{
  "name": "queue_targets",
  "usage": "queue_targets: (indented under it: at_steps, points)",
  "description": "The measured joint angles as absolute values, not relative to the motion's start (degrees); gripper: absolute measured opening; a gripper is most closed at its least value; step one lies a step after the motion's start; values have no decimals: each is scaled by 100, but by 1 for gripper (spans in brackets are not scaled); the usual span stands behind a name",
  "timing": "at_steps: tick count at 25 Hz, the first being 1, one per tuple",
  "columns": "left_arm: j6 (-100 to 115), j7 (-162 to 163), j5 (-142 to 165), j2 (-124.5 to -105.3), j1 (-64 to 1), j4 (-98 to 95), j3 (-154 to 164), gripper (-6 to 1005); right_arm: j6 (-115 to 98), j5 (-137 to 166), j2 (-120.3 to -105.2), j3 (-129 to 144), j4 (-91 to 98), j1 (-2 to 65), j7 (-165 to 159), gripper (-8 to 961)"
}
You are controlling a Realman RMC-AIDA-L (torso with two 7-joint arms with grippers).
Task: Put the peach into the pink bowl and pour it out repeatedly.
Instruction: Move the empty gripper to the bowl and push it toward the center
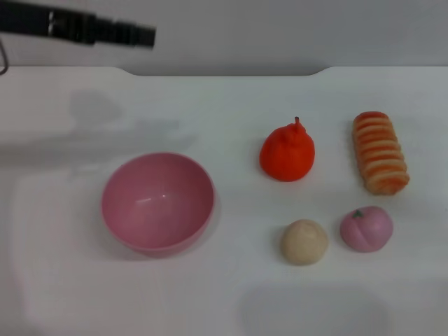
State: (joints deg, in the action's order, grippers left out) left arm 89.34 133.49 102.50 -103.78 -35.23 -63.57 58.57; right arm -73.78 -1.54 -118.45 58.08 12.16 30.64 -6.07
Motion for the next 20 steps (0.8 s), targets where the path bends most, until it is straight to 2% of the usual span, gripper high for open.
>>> queue_targets:
  at_steps: [5, 12, 14, 15, 17, 20]
  points:
    - [9453, 13980, 11620, -10477, -3548, -6864, 5857, 573, -7333, -157, -11842, 5810, 1221, 3109, -598, 427]
    - [9939, 14162, 13350, -11022, -3793, -7188, 5858, 576, -7329, -159, -11841, 5813, 1198, 3142, -610, 427]
    - [9939, 14162, 13350, -11022, -3793, -7188, 5858, 577, -7327, -159, -11846, 5825, 1190, 3145, -616, 426]
    - [9823, 14162, 13894, -11240, -3861, -7263, 5836, 577, -7324, -159, -11849, 5830, 1186, 3145, -619, 426]
    - [9647, 14157, 14319, -11416, -3896, -7325, 5833, 578, -7317, -159, -11854, 5837, 1182, 3145, -623, 427]
    - [9486, 14156, 14569, -11511, -3909, -7311, 5864, 579, -7312, -159, -11861, 5841, 1179, 3127, -625, 427]
